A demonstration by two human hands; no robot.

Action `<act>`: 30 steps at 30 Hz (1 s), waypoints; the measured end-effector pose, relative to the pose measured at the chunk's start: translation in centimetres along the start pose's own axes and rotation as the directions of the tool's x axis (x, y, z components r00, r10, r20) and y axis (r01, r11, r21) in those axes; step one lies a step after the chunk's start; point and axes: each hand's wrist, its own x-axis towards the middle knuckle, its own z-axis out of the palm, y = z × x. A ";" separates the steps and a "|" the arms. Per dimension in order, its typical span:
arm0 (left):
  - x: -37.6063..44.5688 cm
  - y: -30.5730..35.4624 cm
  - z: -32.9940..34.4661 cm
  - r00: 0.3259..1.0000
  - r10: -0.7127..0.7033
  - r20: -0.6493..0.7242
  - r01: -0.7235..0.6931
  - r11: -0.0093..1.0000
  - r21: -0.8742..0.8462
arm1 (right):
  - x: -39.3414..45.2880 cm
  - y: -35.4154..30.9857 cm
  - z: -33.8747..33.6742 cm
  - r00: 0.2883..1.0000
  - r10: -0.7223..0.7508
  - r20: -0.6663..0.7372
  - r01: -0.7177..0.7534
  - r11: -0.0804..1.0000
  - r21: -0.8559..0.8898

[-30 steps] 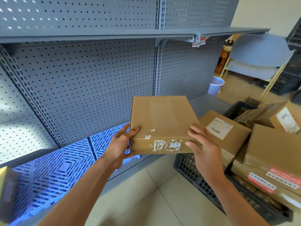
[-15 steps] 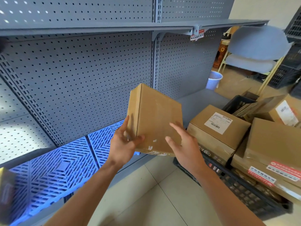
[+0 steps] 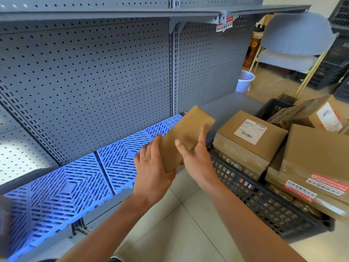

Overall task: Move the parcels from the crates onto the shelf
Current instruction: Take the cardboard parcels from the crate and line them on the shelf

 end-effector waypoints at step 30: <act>2.2 -4.7 -2.0 0.964 -0.236 0.125 0.265 0.899 -0.347 | 1.1 1.7 -5.7 0.976 0.213 -0.041 -0.182 0.910 0.372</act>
